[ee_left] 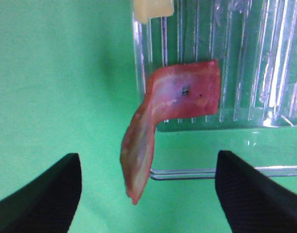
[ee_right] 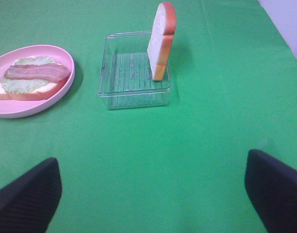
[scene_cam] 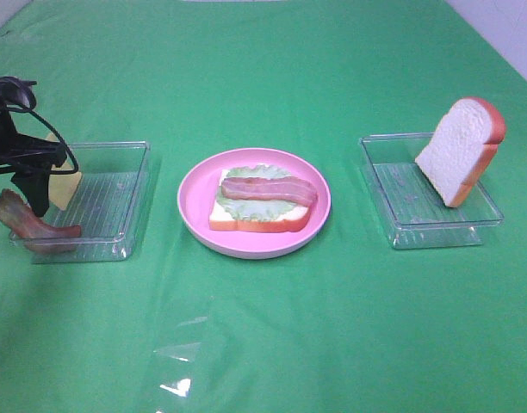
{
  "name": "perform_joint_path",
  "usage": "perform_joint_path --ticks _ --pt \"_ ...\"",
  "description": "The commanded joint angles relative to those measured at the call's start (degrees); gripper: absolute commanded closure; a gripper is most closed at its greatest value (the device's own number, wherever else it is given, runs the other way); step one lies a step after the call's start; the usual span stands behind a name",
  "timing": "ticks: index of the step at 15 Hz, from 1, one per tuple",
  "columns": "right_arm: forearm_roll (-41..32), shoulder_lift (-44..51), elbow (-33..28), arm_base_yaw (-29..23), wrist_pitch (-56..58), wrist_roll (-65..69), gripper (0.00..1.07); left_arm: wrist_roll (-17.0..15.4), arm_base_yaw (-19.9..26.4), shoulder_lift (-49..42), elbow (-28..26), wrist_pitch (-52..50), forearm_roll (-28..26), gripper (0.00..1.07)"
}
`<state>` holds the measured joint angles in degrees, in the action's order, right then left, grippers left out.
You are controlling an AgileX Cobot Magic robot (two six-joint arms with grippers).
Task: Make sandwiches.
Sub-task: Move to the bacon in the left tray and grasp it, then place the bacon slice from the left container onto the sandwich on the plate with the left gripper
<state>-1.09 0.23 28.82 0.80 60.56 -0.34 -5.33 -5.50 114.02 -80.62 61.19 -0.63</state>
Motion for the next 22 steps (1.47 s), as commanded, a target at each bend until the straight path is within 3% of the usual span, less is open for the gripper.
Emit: perform_joint_path --ticks 1,5,8,9,10,11,12,13,17,22 --pt "-0.1 1.4 -0.2 0.0 -0.3 0.3 0.09 -0.4 -0.3 0.3 0.4 0.0 -0.5 0.38" --pt "-0.1 1.4 -0.2 0.0 -0.3 0.3 0.09 -1.0 -0.3 0.3 0.4 -0.5 -0.3 0.38" --pt "-0.1 1.4 -0.2 0.0 -0.3 0.3 0.09 -1.1 -0.3 0.3 0.4 -0.5 -0.3 0.45" --pt "-0.1 1.4 -0.2 0.0 -0.3 0.3 0.09 -1.1 -0.3 0.3 0.4 -0.5 -0.3 0.65" --pt "-0.1 1.4 -0.2 0.0 -0.3 0.3 0.09 -1.1 -0.3 0.3 0.4 -0.7 -0.3 0.77" --pt "-0.1 1.4 -0.2 0.0 -0.3 0.3 0.09 -1.1 -0.3 0.3 0.4 -0.7 -0.3 0.77" --pt "-0.1 1.4 -0.2 0.0 -0.3 0.3 0.09 -1.0 -0.3 0.3 0.4 -1.4 -0.3 0.99" --pt "-0.1 1.4 -0.2 0.0 -0.3 0.3 0.09 -0.6 -0.3 0.3 0.4 -1.4 -0.3 1.07" --pt "-0.1 1.4 -0.2 0.0 -0.3 0.3 0.09 -0.4 -0.5 0.2 0.4 -1.1 -0.5 1.07" --pt "-0.1 1.4 -0.2 0.0 -0.3 0.3 0.09 0.4 -4.4 -4.0 -0.3 -1.4 -1.1 1.07"
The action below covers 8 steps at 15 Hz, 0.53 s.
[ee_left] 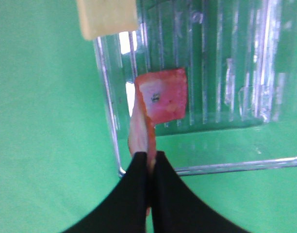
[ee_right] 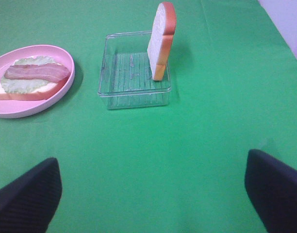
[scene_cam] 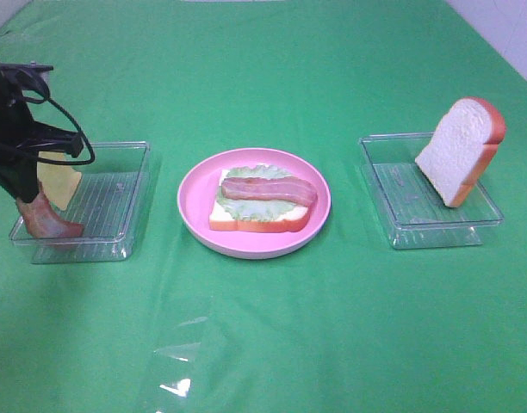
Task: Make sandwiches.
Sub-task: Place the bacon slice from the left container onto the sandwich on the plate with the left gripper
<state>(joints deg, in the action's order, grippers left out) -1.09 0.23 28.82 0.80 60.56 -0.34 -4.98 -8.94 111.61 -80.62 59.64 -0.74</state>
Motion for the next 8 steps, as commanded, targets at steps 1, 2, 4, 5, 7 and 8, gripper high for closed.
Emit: perform_joint_path --ticks 1,2,4,5,7,8 --pt "-0.1 1.4 -0.2 0.0 -0.3 0.3 0.09 0.1 -1.4 -2.2 -1.3 1.1 -1.9 1.07" --pt "-0.1 1.4 -0.2 0.0 -0.3 0.3 0.09 0.5 -1.7 -2.9 -2.5 1.9 -3.0 1.07" --pt "-0.1 1.4 -0.2 0.0 -0.3 0.3 0.09 2.3 -1.7 -3.9 -5.3 3.4 -6.4 1.07" --pt "-0.1 1.4 -0.2 0.0 -0.3 0.3 0.09 3.0 -1.7 -4.3 -7.1 4.7 -8.2 1.07" --pt "-0.1 1.4 -0.2 0.0 -0.3 0.3 0.09 4.6 -1.7 -4.3 -10.7 7.4 -12.4 1.07" --pt "-0.1 1.4 -0.2 0.0 -0.3 0.3 0.09 7.7 -1.7 -4.3 -15.6 9.1 -19.1 1.07"
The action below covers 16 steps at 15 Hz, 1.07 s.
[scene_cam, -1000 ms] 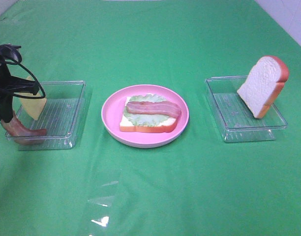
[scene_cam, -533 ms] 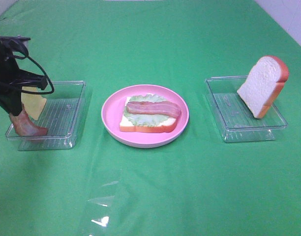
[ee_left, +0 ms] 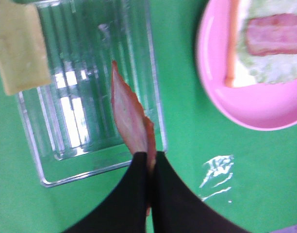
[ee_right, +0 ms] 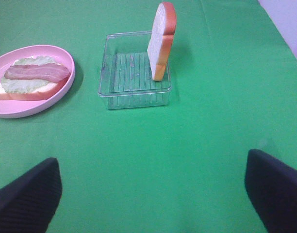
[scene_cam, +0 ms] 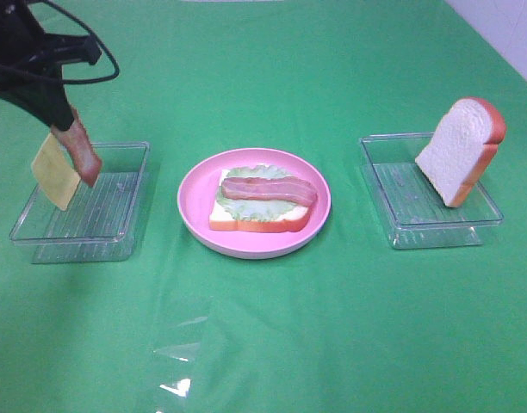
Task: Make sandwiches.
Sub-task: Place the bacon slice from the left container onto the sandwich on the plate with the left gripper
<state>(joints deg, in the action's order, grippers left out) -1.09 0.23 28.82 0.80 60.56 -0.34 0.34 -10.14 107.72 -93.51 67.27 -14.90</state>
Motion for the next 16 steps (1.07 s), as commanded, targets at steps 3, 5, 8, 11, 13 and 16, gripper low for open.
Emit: perform_joint_path --ticks 3,5,8,11,13,16 --pt "-0.1 1.4 -0.2 0.0 -0.3 0.3 0.09 6.2 -0.5 -0.4 -7.2 0.5 -16.7 1.07" --pt "-0.1 1.4 -0.2 0.0 -0.3 0.3 0.09 8.6 -0.9 -0.3 -7.5 -1.0 -22.2 1.07" --pt "-0.1 1.4 -0.2 0.0 -0.3 0.3 0.09 12.1 -4.7 1.7 -7.5 -2.3 -26.5 1.07" --pt "-0.1 1.4 -0.2 0.0 -0.3 0.3 0.09 15.2 -9.7 5.5 -7.5 -5.6 -28.7 1.07" --pt "-0.1 1.4 -0.2 0.0 -0.3 0.3 0.09 16.3 -13.7 10.4 -7.5 -9.2 -31.3 1.07" --pt "-0.1 1.4 -0.2 0.0 -0.3 0.3 0.09 18.3 -16.2 14.6 -8.2 -10.5 -32.1 1.07"
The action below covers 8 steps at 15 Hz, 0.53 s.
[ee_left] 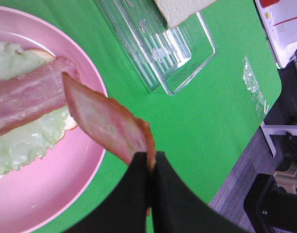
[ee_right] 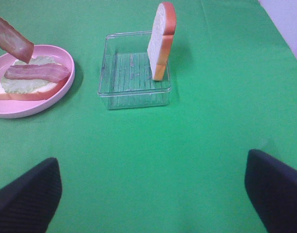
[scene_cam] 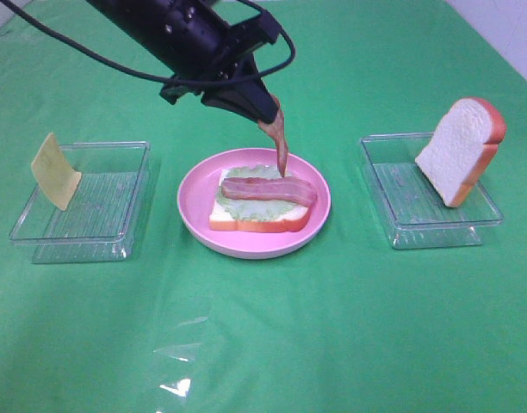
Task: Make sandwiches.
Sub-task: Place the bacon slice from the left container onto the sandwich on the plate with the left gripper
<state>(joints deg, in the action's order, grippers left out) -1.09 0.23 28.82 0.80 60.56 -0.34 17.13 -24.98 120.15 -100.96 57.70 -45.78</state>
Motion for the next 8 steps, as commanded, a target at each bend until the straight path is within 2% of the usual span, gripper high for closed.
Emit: perform_joint_path --ticks 1,3,7,8 --pt "-0.1 1.4 -0.2 0.0 -0.3 0.3 0.09 2.1 -2.4 3.7 -1.7 -0.9 -1.3 1.07" --pt "-0.1 1.4 -0.2 0.0 -0.3 0.3 0.09 3.4 -4.0 6.4 -4.2 -0.8 -1.3 1.07" --pt "-0.1 1.4 -0.2 0.0 -0.3 0.3 0.09 3.3 -4.5 9.8 -7.6 -0.1 -0.7 1.07" --pt "-0.1 1.4 -0.2 0.0 -0.3 0.3 0.09 2.8 -4.2 10.1 -8.0 0.6 3.1 1.07"
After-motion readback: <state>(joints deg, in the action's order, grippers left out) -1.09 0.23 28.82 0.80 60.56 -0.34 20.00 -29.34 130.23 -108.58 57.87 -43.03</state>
